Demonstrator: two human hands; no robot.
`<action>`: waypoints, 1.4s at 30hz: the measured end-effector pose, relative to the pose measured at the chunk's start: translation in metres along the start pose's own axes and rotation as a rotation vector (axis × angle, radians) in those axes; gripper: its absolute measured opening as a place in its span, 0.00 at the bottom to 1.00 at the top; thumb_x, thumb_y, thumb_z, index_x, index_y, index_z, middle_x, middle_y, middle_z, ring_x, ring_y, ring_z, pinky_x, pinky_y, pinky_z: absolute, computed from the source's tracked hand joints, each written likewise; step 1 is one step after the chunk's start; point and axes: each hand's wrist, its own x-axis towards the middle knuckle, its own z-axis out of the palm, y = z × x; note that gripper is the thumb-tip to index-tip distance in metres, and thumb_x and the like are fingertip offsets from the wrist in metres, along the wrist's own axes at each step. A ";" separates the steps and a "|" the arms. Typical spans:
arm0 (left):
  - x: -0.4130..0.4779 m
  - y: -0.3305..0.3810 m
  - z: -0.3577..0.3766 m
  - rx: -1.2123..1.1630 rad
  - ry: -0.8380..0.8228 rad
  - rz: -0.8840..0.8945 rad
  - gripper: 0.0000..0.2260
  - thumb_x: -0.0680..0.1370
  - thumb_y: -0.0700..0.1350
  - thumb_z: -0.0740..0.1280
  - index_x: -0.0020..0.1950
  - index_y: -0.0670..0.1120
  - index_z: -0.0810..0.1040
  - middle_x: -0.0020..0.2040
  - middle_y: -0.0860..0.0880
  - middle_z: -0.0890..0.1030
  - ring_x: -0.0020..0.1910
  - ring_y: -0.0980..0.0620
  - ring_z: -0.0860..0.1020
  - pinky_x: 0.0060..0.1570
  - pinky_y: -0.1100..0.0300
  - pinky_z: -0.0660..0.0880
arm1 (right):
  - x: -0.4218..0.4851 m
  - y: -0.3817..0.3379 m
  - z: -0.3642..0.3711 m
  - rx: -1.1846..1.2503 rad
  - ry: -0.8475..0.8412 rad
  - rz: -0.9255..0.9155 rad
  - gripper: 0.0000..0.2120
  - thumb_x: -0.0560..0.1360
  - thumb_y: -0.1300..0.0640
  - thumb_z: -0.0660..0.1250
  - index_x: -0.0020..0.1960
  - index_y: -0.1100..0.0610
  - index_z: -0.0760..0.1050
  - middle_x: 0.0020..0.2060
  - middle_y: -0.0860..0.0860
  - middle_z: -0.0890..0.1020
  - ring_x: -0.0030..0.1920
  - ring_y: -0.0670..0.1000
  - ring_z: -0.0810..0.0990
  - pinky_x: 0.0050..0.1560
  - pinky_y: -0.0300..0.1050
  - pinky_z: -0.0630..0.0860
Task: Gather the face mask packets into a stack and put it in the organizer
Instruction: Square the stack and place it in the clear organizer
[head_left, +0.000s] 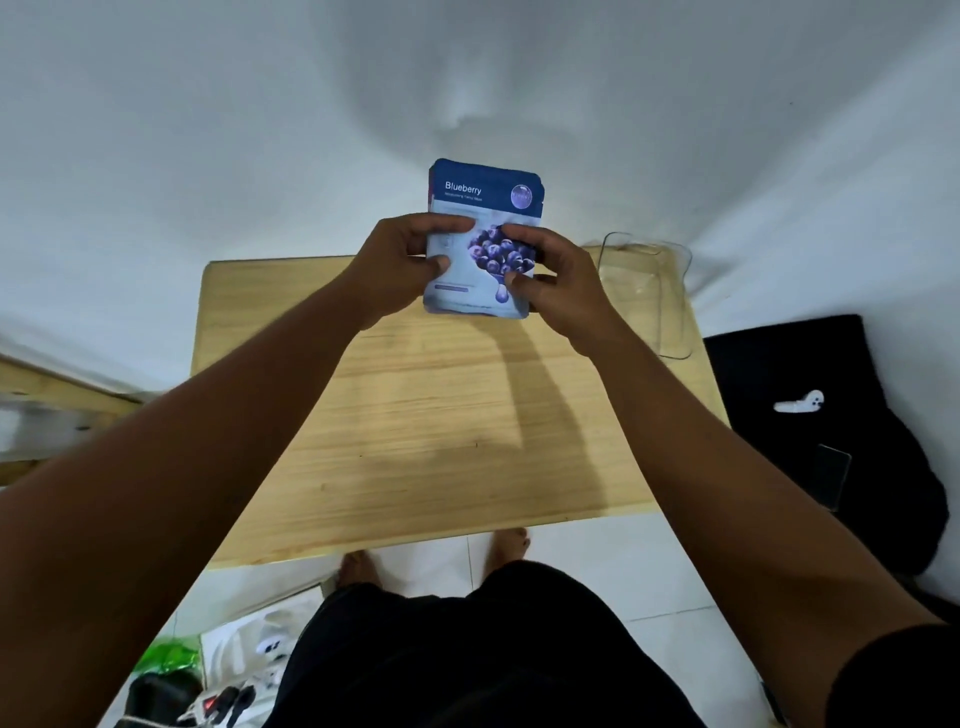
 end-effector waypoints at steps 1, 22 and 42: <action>0.004 0.003 0.007 0.004 -0.010 -0.016 0.19 0.79 0.30 0.65 0.66 0.47 0.79 0.61 0.50 0.78 0.52 0.60 0.80 0.44 0.69 0.80 | -0.002 0.001 -0.005 -0.004 0.020 0.026 0.22 0.73 0.68 0.69 0.64 0.53 0.78 0.61 0.50 0.81 0.60 0.47 0.80 0.55 0.40 0.80; 0.087 -0.012 0.233 -0.201 -0.087 -0.321 0.21 0.77 0.27 0.64 0.65 0.45 0.80 0.64 0.40 0.78 0.55 0.45 0.80 0.50 0.49 0.83 | -0.018 0.093 -0.168 -0.082 0.190 0.406 0.27 0.69 0.75 0.66 0.64 0.55 0.78 0.60 0.53 0.79 0.55 0.49 0.79 0.46 0.33 0.80; 0.112 -0.014 0.274 0.063 -0.115 -0.411 0.20 0.80 0.31 0.60 0.69 0.46 0.76 0.60 0.44 0.73 0.52 0.46 0.77 0.37 0.62 0.79 | 0.005 0.116 -0.186 -0.323 0.111 0.503 0.21 0.72 0.67 0.71 0.63 0.55 0.79 0.61 0.53 0.80 0.61 0.53 0.79 0.66 0.45 0.75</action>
